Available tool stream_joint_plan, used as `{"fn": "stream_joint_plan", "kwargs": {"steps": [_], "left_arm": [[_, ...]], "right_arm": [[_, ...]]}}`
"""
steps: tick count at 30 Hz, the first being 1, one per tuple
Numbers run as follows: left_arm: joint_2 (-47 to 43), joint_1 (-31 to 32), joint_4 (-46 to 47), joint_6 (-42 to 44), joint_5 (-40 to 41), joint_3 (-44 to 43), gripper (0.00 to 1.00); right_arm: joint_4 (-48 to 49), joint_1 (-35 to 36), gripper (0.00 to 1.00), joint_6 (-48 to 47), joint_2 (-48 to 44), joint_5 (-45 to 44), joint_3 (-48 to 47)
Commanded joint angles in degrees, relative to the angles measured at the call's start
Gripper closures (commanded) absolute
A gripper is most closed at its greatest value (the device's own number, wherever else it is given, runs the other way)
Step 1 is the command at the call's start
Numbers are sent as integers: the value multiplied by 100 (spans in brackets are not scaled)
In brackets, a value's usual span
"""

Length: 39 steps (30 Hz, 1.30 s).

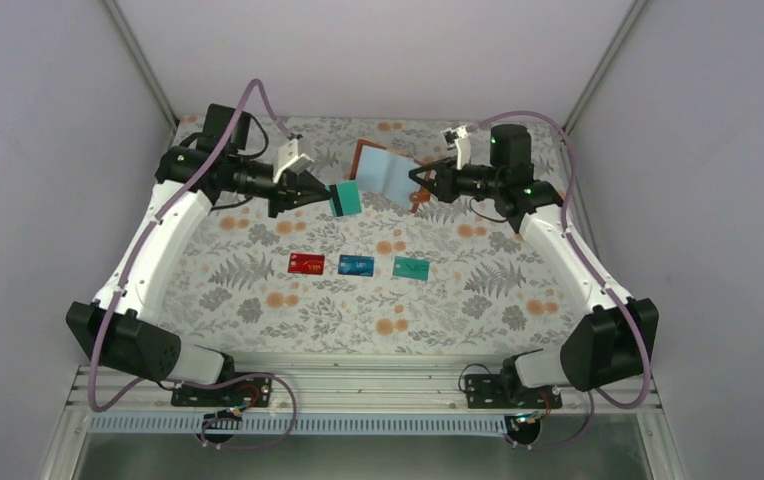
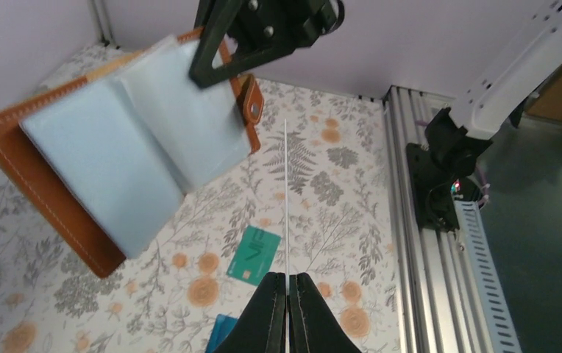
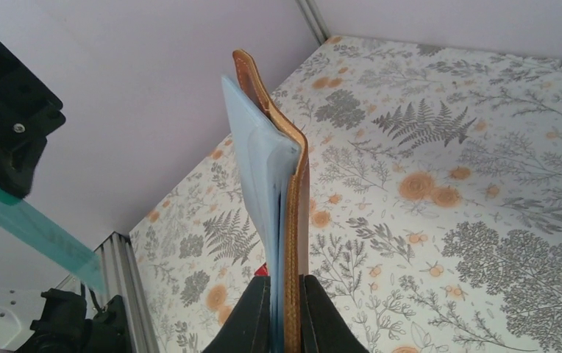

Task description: Take the credit cards out of the card holder

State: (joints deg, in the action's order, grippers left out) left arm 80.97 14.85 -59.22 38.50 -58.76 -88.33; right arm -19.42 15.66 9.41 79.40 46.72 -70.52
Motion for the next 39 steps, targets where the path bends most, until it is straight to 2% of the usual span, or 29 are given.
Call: {"fn": "stream_joint_plan", "kwargs": {"steps": [1, 4, 8, 10, 14, 17, 24, 25, 28, 31, 34, 37, 39], "left_arm": [[35, -17, -141, 10, -546, -410, 98], [57, -18, -75, -211, -546, -544, 98], [2, -22, -9, -390, -562, -683, 98], [0, -26, -19, -434, -584, -735, 98], [11, -28, 54, -541, -553, -713, 98], [41, -37, 95, -585, -542, -685, 98], [61, -27, 87, -587, -572, -687, 98], [46, -31, 84, -574, -572, -673, 98], [14, -33, 78, -549, -572, -641, 98], [31, -26, 72, -551, -574, -649, 98], [23, -27, 8, -484, -583, -659, 98], [2, -26, -65, -373, -650, -663, 98], [11, -27, -120, -308, -702, -681, 98]], "right_arm": [[-284, -17, 96, -20, 111, 309, -211], [-313, 116, 96, 268, 371, 707, 0], [-307, 685, 96, 797, 710, 759, 430], [29, 1072, 96, 1212, 769, 881, 810], [876, 1930, 96, 2176, 778, 540, 1559], [1607, 2227, 96, 2853, 747, 377, 2191], [1860, 2604, 96, 2992, 1367, 250, 2525], [1764, 2600, 93, 2921, 1361, 192, 2498], [1304, 2576, 77, 2708, 1363, 25, 2358], [725, 2557, 49, 2462, 1297, -281, 2232], [26, 2431, 28, 2143, 873, -735, 1995], [-872, 2267, 14, 1586, 257, -1465, 1261], [-1271, 2270, 10, 1045, -191, -1918, 636]]}}
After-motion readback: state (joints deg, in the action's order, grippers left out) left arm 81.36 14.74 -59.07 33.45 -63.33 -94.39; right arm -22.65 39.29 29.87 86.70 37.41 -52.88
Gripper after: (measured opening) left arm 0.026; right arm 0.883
